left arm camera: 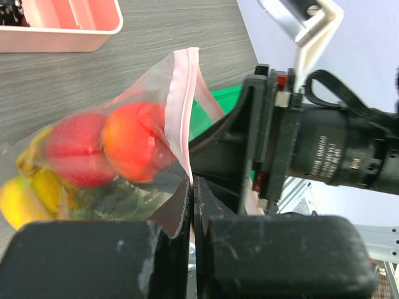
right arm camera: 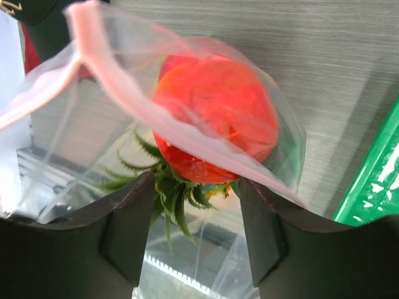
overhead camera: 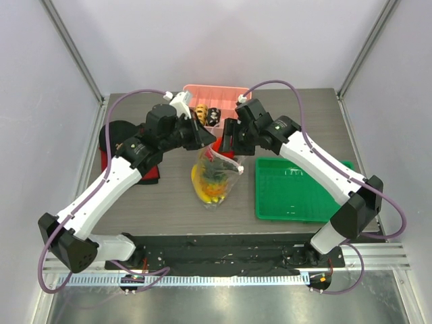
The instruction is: Open the zip-top bag and remove the fake food
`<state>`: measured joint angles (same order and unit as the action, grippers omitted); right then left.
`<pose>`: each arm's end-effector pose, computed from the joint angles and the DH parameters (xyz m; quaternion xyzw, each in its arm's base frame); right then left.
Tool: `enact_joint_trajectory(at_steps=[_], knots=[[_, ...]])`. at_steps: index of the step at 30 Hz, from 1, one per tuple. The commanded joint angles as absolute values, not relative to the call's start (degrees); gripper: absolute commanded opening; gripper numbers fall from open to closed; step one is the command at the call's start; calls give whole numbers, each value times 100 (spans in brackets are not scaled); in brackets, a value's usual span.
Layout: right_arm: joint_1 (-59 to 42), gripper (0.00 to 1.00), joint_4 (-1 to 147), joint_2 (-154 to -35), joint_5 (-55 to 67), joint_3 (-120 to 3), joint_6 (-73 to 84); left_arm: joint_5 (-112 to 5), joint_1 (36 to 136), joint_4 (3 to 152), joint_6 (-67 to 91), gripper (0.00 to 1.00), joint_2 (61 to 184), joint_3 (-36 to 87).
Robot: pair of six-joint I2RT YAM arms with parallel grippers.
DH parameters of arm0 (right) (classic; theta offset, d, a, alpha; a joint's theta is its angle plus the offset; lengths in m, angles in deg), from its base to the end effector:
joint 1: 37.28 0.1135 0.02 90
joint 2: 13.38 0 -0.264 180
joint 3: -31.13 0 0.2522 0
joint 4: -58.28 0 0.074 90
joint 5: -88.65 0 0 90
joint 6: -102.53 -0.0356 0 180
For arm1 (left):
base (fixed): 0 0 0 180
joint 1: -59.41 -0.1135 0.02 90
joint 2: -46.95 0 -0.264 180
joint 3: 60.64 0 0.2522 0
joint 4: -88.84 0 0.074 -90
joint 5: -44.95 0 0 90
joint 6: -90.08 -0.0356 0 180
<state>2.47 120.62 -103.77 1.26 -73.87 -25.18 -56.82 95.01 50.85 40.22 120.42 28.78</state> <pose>0.2600 0.2184 0.3600 -0.0248 0.9322 0.2421 0.2679 0.2302 -0.1737 0.3950 0.0246 0.8265 -0.4084 0.3867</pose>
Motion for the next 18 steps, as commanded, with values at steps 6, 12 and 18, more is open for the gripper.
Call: enact_joint_trajectory(at_steps=[6,12,18], knots=[[271,82,11028,-10470,-109,-7175,-2623,-5832,9632,5398,3972,0,11884,2915],[306,93,10756,-10689,-451,-7035,-2719,-5929,9738,5389,3866,0,12051,3047],[403,93,10597,-10918,-1013,-6937,-2737,-5956,9826,5389,3778,0,12139,3108]])
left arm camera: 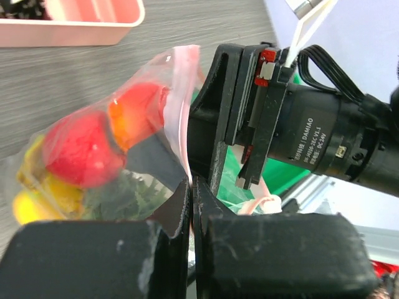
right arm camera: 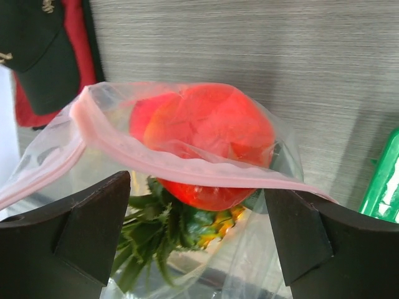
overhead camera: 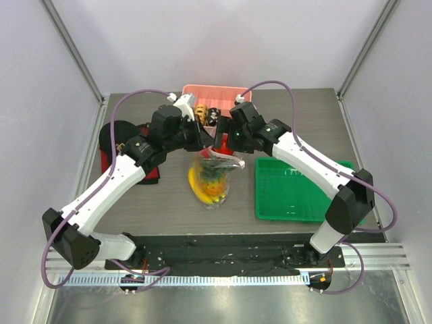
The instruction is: Open the zip-top bag and remove the fake food
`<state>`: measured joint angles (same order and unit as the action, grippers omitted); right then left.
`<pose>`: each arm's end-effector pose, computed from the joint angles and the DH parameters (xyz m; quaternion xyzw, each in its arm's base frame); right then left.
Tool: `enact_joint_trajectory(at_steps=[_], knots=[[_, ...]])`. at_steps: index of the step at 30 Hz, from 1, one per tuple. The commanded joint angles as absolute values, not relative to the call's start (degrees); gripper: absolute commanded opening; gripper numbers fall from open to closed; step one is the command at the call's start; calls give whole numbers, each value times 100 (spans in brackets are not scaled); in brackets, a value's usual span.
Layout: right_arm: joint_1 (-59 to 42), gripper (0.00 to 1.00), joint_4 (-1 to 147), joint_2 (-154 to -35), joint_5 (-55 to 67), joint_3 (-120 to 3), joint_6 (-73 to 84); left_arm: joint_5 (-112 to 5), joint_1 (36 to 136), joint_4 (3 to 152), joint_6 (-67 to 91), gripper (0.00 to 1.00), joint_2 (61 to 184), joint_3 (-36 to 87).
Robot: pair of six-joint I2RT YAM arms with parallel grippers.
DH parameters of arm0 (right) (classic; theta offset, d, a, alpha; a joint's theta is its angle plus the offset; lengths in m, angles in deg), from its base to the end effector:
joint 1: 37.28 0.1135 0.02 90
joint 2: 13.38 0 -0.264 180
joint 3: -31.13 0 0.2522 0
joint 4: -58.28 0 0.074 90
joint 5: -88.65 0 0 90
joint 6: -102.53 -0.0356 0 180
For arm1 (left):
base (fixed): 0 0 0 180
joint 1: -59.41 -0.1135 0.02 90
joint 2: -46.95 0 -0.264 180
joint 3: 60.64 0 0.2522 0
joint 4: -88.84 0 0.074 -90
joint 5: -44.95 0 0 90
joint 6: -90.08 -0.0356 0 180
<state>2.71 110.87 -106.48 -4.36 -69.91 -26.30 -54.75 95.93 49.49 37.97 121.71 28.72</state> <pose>0.2785 0.2312 0.3350 0.0008 0.9224 0.2259 0.3131 0.2325 -0.1796 0.3861 0.0355 0.8397 -0.3815 0.3848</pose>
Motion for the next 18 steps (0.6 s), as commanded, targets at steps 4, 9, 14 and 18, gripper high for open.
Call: enact_joint_trajectory(at_steps=[4,9,14,18], knots=[[438,93,10518,-11129,-1260,-7008,-2693,-5956,9826,5354,3717,0,12113,3100],[447,84,10500,-11287,-1752,-7210,-2473,-5938,9835,5302,3682,0,12078,3074],[464,41,10483,-11349,-1647,-7351,-2307,-5833,9826,5205,3629,0,12034,3012],[473,20,10544,-10973,-1358,-7359,-2113,-5438,9826,4977,3576,0,11990,3021]])
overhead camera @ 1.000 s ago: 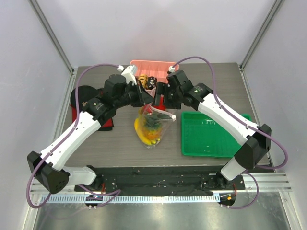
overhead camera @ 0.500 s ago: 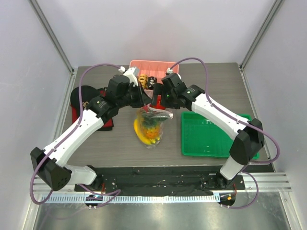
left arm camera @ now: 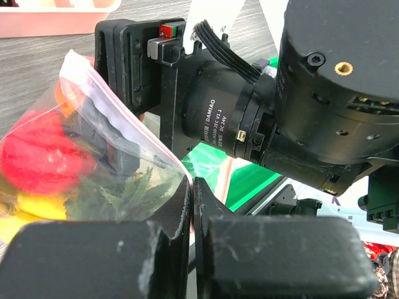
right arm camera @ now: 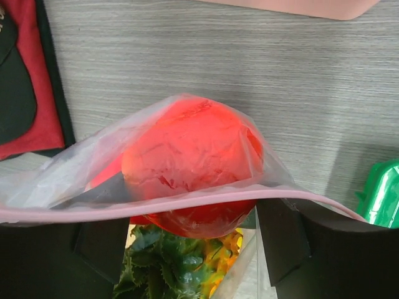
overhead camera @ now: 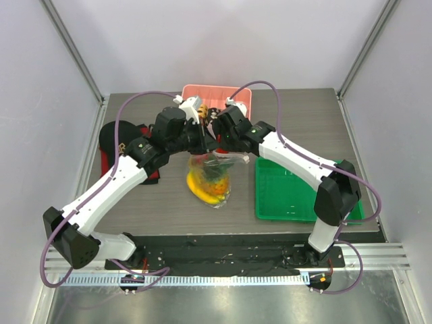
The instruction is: Open the zip-top bag and remove the fake food
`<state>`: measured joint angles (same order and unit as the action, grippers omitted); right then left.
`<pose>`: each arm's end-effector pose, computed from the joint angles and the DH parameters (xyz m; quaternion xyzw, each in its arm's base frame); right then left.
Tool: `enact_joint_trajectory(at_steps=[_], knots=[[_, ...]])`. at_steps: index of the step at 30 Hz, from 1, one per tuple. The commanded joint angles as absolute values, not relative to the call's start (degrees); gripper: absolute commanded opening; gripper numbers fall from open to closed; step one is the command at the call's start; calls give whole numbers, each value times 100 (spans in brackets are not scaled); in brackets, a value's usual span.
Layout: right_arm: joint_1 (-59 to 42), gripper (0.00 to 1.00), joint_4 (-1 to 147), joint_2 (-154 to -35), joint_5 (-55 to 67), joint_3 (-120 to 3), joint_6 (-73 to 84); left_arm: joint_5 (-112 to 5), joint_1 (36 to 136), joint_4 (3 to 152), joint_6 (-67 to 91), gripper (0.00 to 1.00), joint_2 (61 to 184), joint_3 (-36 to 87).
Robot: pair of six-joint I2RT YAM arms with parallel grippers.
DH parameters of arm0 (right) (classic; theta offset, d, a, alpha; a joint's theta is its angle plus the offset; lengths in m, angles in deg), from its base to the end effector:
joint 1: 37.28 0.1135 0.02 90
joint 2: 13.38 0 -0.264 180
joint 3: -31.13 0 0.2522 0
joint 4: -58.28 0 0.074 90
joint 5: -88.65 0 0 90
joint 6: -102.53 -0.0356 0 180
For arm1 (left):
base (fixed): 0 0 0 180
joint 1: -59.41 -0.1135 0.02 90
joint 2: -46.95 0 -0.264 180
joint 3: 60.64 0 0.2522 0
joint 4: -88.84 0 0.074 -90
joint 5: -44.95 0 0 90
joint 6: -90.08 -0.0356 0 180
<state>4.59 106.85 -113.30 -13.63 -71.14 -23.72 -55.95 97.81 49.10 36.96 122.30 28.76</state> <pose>0.2975 0.2565 0.3054 -0.0054 0.9234 0.1565 0.3504 0.2278 -0.1892 0.3829 0.0617 0.8420 -0.3872 0.3704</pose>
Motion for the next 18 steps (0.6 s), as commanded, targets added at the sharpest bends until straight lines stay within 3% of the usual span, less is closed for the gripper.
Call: enact_joint_trajectory(at_steps=[1,4,18], knots=[[473,11,10579,-10893,-1279,-7386,-2095,-5341,9809,4846,3576,0,12007,3029],[473,1,10903,-10558,-910,-7447,-2165,-5095,9730,4635,3550,0,12077,3108],[430,1,11942,-9908,340,-8150,-2622,-4988,9703,4528,3260,0,12113,2968]])
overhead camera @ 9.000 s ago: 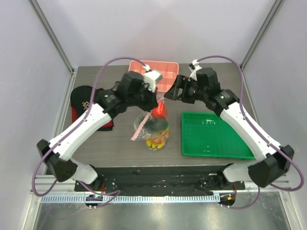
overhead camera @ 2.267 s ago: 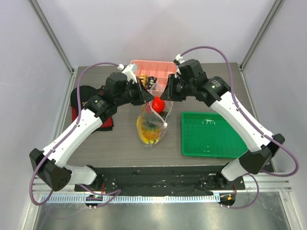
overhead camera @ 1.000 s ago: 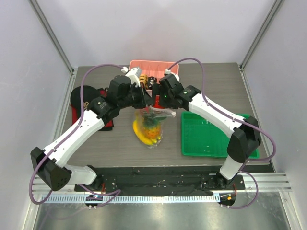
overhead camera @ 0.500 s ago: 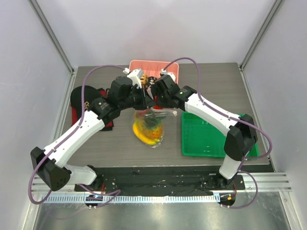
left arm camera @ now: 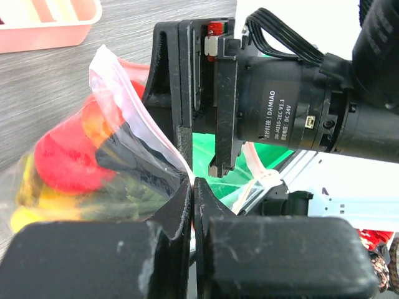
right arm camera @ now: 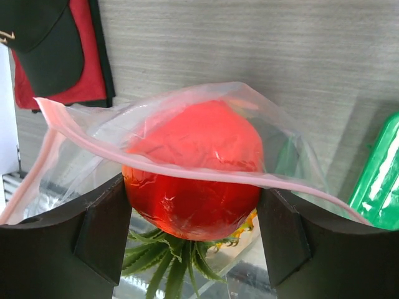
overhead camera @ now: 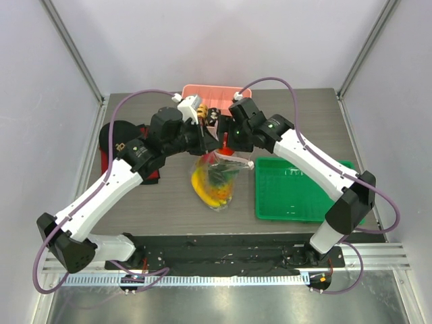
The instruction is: Open the zip-top bag and remove the fake food
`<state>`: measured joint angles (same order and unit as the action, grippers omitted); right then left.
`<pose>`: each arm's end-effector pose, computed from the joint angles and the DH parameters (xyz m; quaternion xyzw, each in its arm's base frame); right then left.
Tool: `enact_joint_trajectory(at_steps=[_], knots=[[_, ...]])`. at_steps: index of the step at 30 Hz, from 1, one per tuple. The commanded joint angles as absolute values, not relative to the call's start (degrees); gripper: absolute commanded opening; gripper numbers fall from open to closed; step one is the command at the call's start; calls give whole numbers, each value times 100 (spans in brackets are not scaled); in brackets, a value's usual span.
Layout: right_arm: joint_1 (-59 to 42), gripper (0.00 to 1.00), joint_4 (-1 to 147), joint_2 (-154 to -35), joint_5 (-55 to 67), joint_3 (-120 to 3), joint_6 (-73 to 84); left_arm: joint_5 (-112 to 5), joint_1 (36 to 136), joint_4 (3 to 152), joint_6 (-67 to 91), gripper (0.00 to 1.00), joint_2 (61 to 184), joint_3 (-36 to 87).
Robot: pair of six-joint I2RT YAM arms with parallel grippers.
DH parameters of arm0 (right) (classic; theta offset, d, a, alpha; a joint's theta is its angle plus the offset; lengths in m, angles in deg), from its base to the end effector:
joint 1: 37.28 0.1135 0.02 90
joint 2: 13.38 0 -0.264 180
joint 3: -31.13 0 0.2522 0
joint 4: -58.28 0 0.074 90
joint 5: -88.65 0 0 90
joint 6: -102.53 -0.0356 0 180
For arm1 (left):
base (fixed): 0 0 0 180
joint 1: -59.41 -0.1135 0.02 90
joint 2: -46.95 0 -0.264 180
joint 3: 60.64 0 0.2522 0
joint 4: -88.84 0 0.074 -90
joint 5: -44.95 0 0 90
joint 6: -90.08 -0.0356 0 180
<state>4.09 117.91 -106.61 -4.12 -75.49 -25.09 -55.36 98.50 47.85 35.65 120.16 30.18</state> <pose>0.2683 0.2340 0.3564 -0.0214 0.9275 0.2196 0.3018 0.2166 -0.1841 0.3993 0.0749 0.8304 -0.3914 0.3894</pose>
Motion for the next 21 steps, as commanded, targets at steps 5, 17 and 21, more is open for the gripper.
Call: enact_joint_trajectory(at_steps=[5,17,21], knots=[[254,1,12670,-10197,76,-8651,-3473,-5506,9703,5001,3382,0,11999,2749],[262,1,12398,-9889,-574,-7605,-2965,-5155,9703,4747,3259,0,11752,2687],[280,1,12714,-10232,-216,-8254,-3571,-5261,9738,4958,3479,0,11770,2617]])
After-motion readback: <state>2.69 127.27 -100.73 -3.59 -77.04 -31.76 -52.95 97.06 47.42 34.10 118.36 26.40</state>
